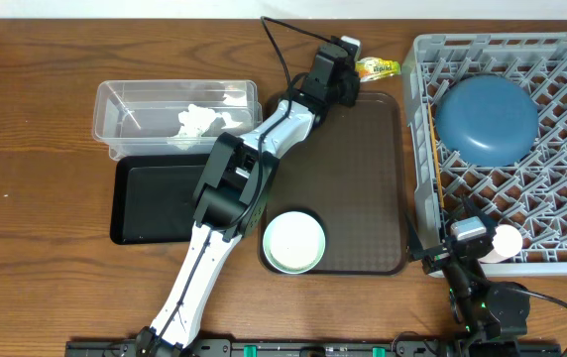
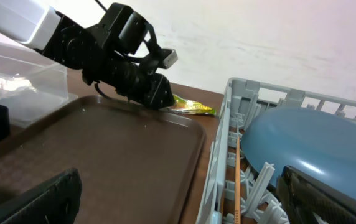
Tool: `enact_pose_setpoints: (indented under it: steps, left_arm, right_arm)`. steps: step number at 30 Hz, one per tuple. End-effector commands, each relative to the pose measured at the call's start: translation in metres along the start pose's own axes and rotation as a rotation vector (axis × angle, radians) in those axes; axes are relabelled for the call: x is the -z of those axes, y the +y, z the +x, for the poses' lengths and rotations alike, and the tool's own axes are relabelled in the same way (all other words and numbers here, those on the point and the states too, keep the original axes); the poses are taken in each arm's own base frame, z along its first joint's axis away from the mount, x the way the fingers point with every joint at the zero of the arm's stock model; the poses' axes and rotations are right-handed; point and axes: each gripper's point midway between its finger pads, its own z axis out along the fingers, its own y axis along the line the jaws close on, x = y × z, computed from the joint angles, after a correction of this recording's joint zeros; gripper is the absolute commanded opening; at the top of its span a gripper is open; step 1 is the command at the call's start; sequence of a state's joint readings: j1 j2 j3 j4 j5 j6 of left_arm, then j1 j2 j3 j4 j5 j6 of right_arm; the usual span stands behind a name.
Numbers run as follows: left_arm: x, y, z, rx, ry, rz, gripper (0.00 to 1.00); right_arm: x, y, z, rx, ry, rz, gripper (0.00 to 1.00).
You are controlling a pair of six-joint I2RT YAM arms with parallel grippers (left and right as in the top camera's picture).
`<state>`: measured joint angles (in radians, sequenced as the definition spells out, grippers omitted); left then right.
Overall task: Sort waste into correct bins and load items into the dishwasher rack
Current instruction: 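Reach the left gripper to the yellow snack wrapper and grasp it, then carry the wrapper with the left gripper into the clear bin and release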
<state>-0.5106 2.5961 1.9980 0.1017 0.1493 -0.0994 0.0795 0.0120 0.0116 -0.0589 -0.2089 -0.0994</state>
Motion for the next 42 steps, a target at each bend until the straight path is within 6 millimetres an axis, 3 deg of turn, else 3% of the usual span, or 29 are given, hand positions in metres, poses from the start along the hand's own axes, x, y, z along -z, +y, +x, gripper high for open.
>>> enact_pose_setpoints:
  steps: [1, 2, 3, 7, 16, 22, 27, 31, 35, 39, 42]
  left_arm:
    - [-0.005, 0.004, 0.001, -0.007, -0.004, -0.007, 0.19]
    - [-0.004, 0.004, 0.0, -0.006, -0.005, -0.004, 0.08]
    - [-0.002, 0.004, -0.002, -0.005, -0.005, -0.005, 0.06]
    - [0.014, 0.007, -0.015, 0.032, 0.019, -0.018, 0.06]
    - [0.077, 0.022, -0.068, 0.077, 0.032, -0.071, 0.06]
    - [0.144, 0.049, -0.089, 0.121, 0.087, -0.261, 0.06]
    - [0.235, 0.068, -0.083, 0.215, 0.201, -0.468, 0.06]
    - [0.295, 0.072, -0.078, 0.272, 0.271, -0.516, 0.06]
    - [0.351, 0.096, -0.069, 0.363, 0.317, -0.589, 0.06]
    - [0.381, 0.13, -0.049, 0.435, 0.391, -0.669, 0.07]
    - [0.375, 0.151, -0.027, 0.479, 0.438, -0.688, 0.06]
  right_arm:
    - [0.0, -0.003, 0.001, 0.01, -0.001, 0.012, 0.99]
    - [0.0, -0.003, 0.001, 0.01, -0.001, 0.012, 0.99]
    - [0.0, -0.003, 0.001, 0.01, -0.001, 0.012, 0.99]
    - [0.0, -0.003, 0.001, 0.01, -0.001, 0.012, 0.99]
    - [0.0, -0.003, 0.001, 0.01, -0.001, 0.012, 0.99]
    - [0.0, -0.003, 0.001, 0.01, -0.001, 0.012, 0.99]
    - [0.0, -0.003, 0.001, 0.01, -0.001, 0.012, 0.99]
    - [0.0, -0.003, 0.001, 0.01, -0.001, 0.012, 0.99]
    - [0.0, -0.003, 0.001, 0.01, -0.001, 0.012, 0.99]
    - [0.0, -0.003, 0.001, 0.01, -0.001, 0.012, 0.99]
    - [0.0, -0.003, 0.001, 0.01, -0.001, 0.012, 0.99]
